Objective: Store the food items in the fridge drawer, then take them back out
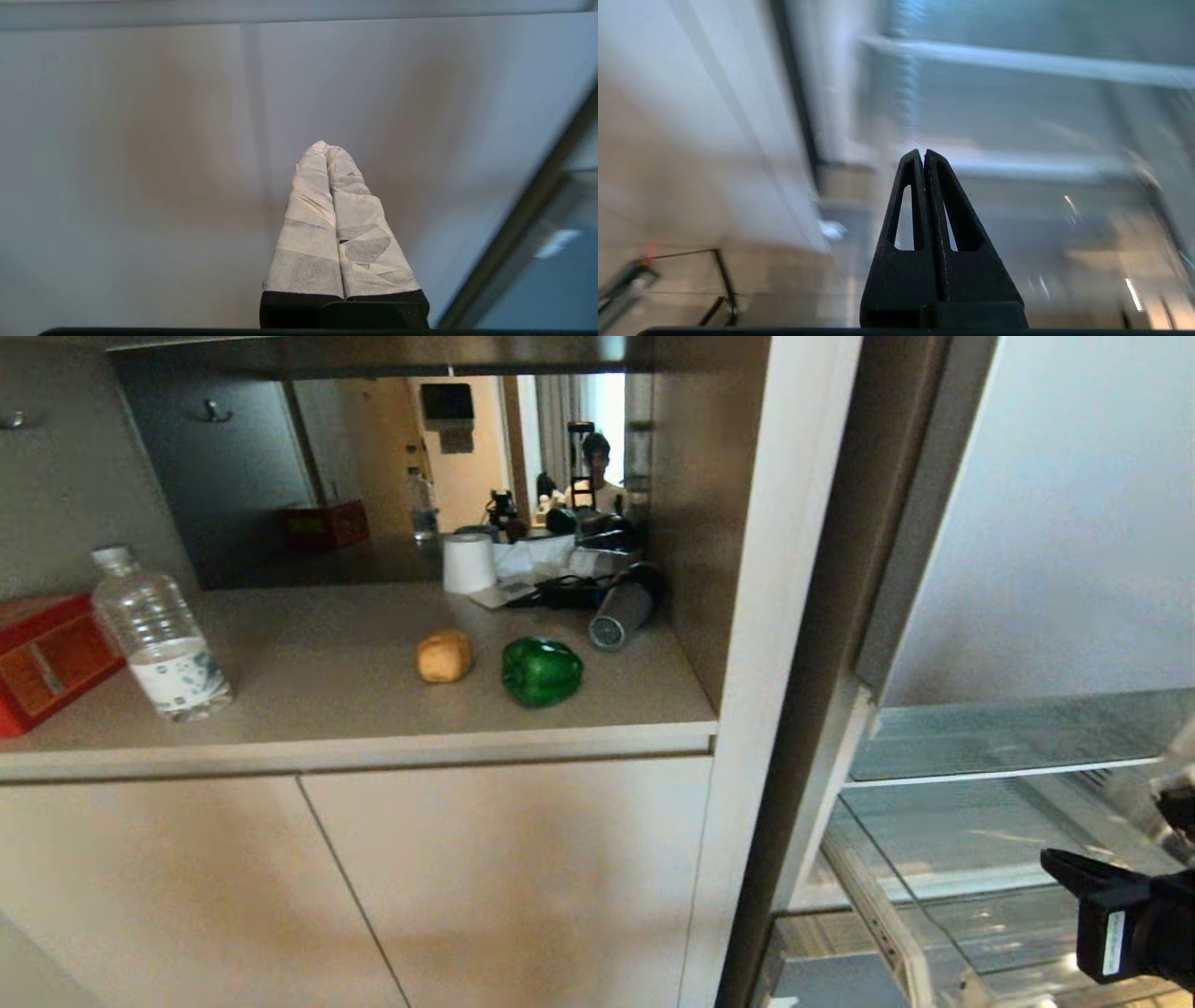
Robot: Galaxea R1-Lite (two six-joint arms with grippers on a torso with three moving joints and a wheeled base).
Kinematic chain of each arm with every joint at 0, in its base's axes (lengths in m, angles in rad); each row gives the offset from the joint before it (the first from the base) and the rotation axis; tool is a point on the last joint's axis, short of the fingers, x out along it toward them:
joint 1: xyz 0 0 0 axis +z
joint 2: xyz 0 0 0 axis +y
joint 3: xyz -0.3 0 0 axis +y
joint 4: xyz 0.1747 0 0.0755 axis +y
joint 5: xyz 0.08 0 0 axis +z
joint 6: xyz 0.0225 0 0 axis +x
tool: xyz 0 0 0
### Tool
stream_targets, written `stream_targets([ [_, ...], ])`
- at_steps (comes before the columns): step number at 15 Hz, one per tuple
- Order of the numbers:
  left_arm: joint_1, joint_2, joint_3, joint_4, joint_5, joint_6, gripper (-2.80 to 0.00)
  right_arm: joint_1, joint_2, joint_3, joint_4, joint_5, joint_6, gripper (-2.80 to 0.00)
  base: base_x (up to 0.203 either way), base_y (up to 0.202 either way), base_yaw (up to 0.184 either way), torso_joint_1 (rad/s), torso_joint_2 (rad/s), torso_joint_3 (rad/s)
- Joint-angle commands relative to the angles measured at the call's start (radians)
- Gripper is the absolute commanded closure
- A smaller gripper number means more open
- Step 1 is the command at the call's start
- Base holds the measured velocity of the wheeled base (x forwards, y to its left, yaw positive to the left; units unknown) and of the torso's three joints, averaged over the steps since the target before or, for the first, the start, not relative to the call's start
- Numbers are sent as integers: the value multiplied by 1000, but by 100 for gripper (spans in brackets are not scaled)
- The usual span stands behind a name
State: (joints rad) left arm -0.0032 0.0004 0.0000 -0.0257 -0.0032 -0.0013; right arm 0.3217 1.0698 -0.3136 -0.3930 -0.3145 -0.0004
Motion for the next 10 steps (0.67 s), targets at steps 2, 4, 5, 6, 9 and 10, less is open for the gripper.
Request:
stream_targets([
  [2,0,-2,11,0,0,0,0,-1,-8,30,-3,-2,0,0,0,8,-178,5,4,5],
  [4,0,-2,11,0,0,0,0,-1,-5,46,-2,-2,3,0,1,7,-174,2,0,0],
  [5,0,-2,11,0,0,0,0,-1,-3,60,-2,-2,6,0,0,8,-174,2,-2,6],
  [6,0,-2,11,0,0,0,0,-1,-2,77,-3,-2,9,0,0,11,-173,0,2,2],
  [9,0,-2,9,0,0,0,0,-1,17,107,4,12,7,0,-2,7,-123,3,0,1],
  [10,0,-2,11,0,0,0,0,-4,59,101,5,22,11,0,0,0,0,0,0,0],
])
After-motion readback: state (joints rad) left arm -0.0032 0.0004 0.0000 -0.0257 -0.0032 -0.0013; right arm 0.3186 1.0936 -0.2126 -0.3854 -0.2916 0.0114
